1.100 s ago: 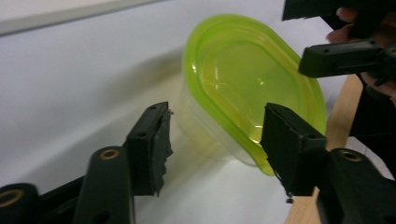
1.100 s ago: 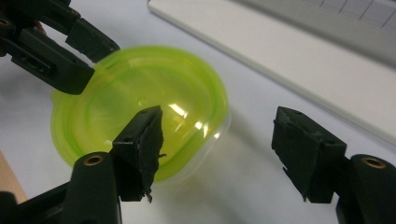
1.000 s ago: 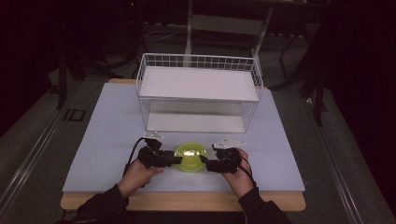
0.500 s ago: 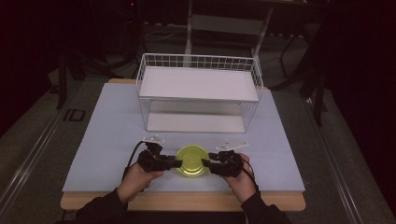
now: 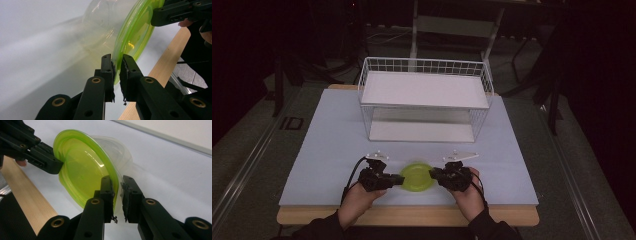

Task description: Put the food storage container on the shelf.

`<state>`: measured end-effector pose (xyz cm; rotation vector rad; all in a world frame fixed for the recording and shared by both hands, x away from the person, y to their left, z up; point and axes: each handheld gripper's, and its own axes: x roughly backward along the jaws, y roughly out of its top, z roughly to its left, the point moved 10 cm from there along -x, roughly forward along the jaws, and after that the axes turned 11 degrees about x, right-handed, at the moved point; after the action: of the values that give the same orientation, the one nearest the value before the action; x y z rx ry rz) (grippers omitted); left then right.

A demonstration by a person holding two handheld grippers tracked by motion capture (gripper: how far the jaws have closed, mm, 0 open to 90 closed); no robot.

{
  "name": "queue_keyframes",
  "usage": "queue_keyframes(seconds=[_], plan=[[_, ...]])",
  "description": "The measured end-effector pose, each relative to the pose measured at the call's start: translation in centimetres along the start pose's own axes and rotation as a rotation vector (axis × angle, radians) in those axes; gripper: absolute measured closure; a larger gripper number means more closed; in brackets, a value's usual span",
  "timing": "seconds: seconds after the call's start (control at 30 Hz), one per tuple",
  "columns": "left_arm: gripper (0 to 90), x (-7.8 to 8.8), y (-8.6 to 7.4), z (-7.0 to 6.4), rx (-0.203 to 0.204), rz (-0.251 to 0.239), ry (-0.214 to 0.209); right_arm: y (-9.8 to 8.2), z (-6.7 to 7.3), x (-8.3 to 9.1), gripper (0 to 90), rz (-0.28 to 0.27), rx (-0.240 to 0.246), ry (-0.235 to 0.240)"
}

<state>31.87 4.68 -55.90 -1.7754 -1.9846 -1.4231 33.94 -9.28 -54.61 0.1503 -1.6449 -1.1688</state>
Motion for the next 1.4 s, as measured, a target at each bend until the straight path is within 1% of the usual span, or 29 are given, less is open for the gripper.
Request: queue_keyframes(seconds=[0.07, 0.1, 0.13, 0.2, 0.3, 0.33, 0.43, 0.47, 0.5, 0.53, 0.6, 0.67, 0.7, 0.73, 0.8, 0.87, 0.9, 0.93, 1.0, 1.07, 1.1, 1.13, 1.17, 1.2, 1.27, 1.3, 1.33, 1.4], plan=[[82.5, 0.2, 0.2, -0.1, -0.004, -0.007, -0.006, 0.2, -0.1, 0.2, 79.8, -0.01, -0.002, 0.001], [82.5, 0.8, 0.8, -0.6, -0.013, -0.037, -0.026, 0.8, -0.2, 0.7, 79.8, -0.031, -0.016, 0.004], [82.7, 1.1, 1.1, -0.8, -0.016, -0.047, -0.033, 1.1, -0.3, 0.9, 79.8, -0.041, -0.018, 0.002], [82.7, 1.6, 1.7, -1.1, -0.021, -0.061, -0.038, 1.8, -0.4, 1.4, 79.8, -0.057, -0.006, -0.005], [82.8, 2.4, 2.5, -1.4, -0.03, -0.08, -0.048, 3.0, -0.4, 2.0, 79.8, -0.069, 0.0, -0.016], [82.9, 2.8, 2.9, -1.6, -0.039, -0.093, -0.048, 3.4, -0.4, 2.3, 79.8, -0.073, 0.001, -0.017], [82.9, 3.9, 3.9, -2.1, -0.051, -0.124, -0.056, 4.7, -0.4, 2.9, 79.8, -0.092, 0.002, -0.026], [83.0, 3.9, 3.9, -2.1, -0.051, -0.124, -0.056, 4.7, -0.4, 2.9, 79.8, -0.092, 0.002, -0.026], [83.0, 4.6, 4.6, -2.4, -0.062, -0.139, -0.058, 5.2, -0.4, 3.2, 79.8, -0.1, 0.003, -0.029], [83.0, 4.8, 4.8, -2.5, -0.066, -0.143, -0.059, 6.1, -0.4, 3.7, 79.8, -0.116, 0.01, -0.036], [83.0, 5.3, 5.4, -2.8, -0.075, -0.158, -0.066, 6.6, -0.5, 4.0, 79.7, -0.125, 0.008, -0.038], [83.2, 5.9, 6.1, -3.2, -0.084, -0.171, -0.071, 7.8, -0.7, 4.7, 79.6, -0.144, 0.006, -0.039], [83.3, 6.5, 6.8, -3.5, -0.091, -0.181, -0.074, 8.1, -0.7, 4.9, 79.6, -0.147, 0.006, -0.042], [83.3, 6.5, 6.8, -3.5, -0.091, -0.181, -0.074, 8.1, -0.7, 4.9, 79.6, -0.147, 0.006, -0.042], [83.4, 6.9, 7.4, -3.7, -0.096, -0.189, -0.075, 9.2, -0.9, 5.4, 79.5, -0.157, 0.009, -0.054], [83.4, 7.3, 8.0, -4.0, -0.097, -0.199, -0.08, 9.5, -1.0, 5.6, 79.5, -0.162, 0.01, -0.057], [83.4, 7.6, 8.3, -4.1, -0.099, -0.205, -0.083, 10.2, -1.1, 6.0, 79.5, -0.171, 0.011, -0.058], [83.4, 7.8, 8.5, -4.3, -0.105, -0.209, -0.084, 10.2, -1.1, 6.0, 79.5, -0.171, 0.011, -0.058], [83.4, 8.2, 9.2, -4.6, -0.107, -0.216, -0.09, 10.9, -1.3, 6.4, 79.5, -0.18, 0.01, -0.062], [83.5, 8.6, 9.8, -4.9, -0.114, -0.225, -0.094, 11.5, -1.4, 6.7, 79.5, -0.186, 0.003, -0.06], [83.6, 8.9, 10.4, -5.1, -0.119, -0.233, -0.098, 12.1, -1.7, 7.0, 79.5, -0.191, -0.004, -0.059], [83.6, 8.9, 10.4, -5.1, -0.119, -0.233, -0.098, 12.1, -1.7, 7.0, 79.5, -0.191, -0.004, -0.059], [83.6, 9.1, 10.8, -5.2, -0.119, -0.24, -0.105, 12.4, -1.8, 7.2, 79.4, -0.189, -0.013, -0.055], [83.9, 9.3, 11.1, -5.4, -0.115, -0.246, -0.113, 13.0, -2.1, 7.5, 79.3, -0.196, -0.032, -0.054], [83.8, 9.7, 11.8, -5.6, -0.118, -0.258, -0.119, 13.4, -2.2, 7.7, 79.4, -0.197, -0.036, -0.052], [83.8, 9.7, 11.8, -5.6, -0.118, -0.258, -0.119, 13.4, -2.2, 7.7, 79.4, -0.197, -0.036, -0.052], [83.9, 10.0, 12.7, -5.8, -0.122, -0.265, -0.116, 14.4, -2.6, 8.1, 79.5, -0.211, -0.037, -0.056], [83.8, 10.3, 13.4, -6.0, -0.116, -0.266, -0.12, 15.0, -2.9, 8.4, 79.6, -0.215, -0.043, -0.059]])
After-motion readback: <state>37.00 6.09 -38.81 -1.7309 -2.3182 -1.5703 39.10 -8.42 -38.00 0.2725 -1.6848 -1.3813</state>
